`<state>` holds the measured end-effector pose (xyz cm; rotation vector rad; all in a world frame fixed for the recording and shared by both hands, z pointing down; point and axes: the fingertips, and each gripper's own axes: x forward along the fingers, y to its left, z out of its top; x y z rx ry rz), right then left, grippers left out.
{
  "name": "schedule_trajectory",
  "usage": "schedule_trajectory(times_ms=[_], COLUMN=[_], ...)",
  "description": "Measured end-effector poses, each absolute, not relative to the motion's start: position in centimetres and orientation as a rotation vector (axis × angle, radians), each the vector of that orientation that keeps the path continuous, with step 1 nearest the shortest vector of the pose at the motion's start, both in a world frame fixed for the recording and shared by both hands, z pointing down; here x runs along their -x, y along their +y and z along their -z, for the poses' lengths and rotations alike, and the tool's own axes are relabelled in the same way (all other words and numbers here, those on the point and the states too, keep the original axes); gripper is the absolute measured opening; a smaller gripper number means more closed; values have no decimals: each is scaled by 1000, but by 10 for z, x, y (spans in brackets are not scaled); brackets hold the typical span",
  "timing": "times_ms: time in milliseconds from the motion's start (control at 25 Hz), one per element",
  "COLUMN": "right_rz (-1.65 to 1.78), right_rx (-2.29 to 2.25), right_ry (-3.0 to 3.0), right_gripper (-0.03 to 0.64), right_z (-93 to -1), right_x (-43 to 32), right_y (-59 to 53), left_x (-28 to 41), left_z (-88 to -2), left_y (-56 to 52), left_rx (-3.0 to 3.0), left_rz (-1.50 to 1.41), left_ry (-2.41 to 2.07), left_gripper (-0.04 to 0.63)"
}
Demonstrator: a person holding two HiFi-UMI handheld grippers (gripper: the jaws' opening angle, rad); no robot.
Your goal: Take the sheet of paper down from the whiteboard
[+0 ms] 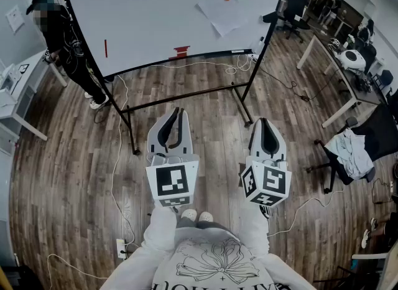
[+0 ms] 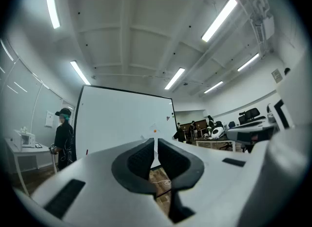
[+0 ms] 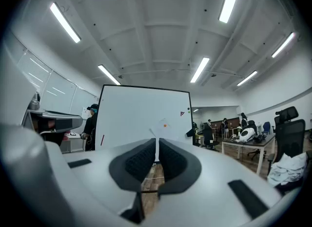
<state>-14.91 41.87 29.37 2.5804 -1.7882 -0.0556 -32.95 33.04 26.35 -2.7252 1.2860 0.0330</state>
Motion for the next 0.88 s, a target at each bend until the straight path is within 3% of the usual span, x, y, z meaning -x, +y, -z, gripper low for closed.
schedule_trajectory(times_ms=[880], right_rz=[38], right_rx=[-2525], right_ry=[-1841], right_gripper=[31], right_z=[-312], right_x=[96], right_y=[407], left_x=[280], left_z=[-282], left_y=[321], left_rx=[2729], left_rz=[18], left_ry=[1292], left_gripper=[23])
